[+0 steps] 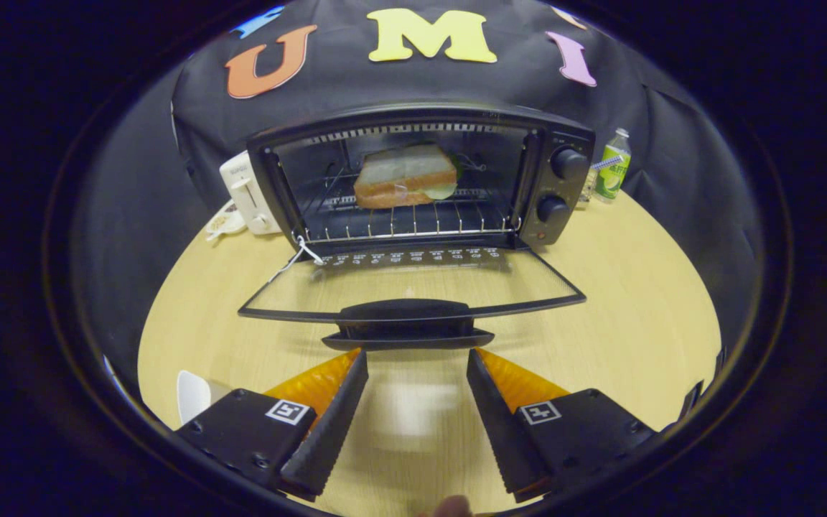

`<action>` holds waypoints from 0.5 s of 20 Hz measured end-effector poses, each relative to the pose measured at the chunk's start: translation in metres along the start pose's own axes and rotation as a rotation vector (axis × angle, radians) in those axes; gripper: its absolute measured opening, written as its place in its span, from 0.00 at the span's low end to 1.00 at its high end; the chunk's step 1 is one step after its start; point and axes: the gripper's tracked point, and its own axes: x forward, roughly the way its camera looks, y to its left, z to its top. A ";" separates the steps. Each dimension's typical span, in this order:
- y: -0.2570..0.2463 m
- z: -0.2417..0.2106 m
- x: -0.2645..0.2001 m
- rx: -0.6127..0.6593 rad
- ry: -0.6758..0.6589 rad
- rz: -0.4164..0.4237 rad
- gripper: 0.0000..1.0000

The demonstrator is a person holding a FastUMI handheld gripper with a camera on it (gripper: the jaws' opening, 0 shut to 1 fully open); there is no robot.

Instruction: Open the toaster oven, put the food inside, and close the toaster oven door.

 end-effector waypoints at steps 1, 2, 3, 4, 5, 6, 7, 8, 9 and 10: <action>0.000 0.005 -0.005 0.002 -0.011 -0.001 0.91; 0.001 0.013 -0.011 0.004 -0.032 -0.003 0.91; 0.002 0.023 -0.016 0.002 -0.057 -0.004 0.91; 0.002 0.032 -0.021 -0.009 -0.087 -0.005 0.91; 0.003 0.043 -0.025 -0.021 -0.112 -0.007 0.91; 0.003 0.054 -0.031 -0.024 -0.136 -0.009 0.91; 0.002 0.064 -0.037 -0.018 -0.155 -0.010 0.91; 0.003 0.073 -0.044 -0.008 -0.171 -0.007 0.91; 0.002 0.084 -0.051 0.000 -0.193 -0.004 0.91; 0.001 0.094 -0.063 0.004 -0.214 -0.001 0.92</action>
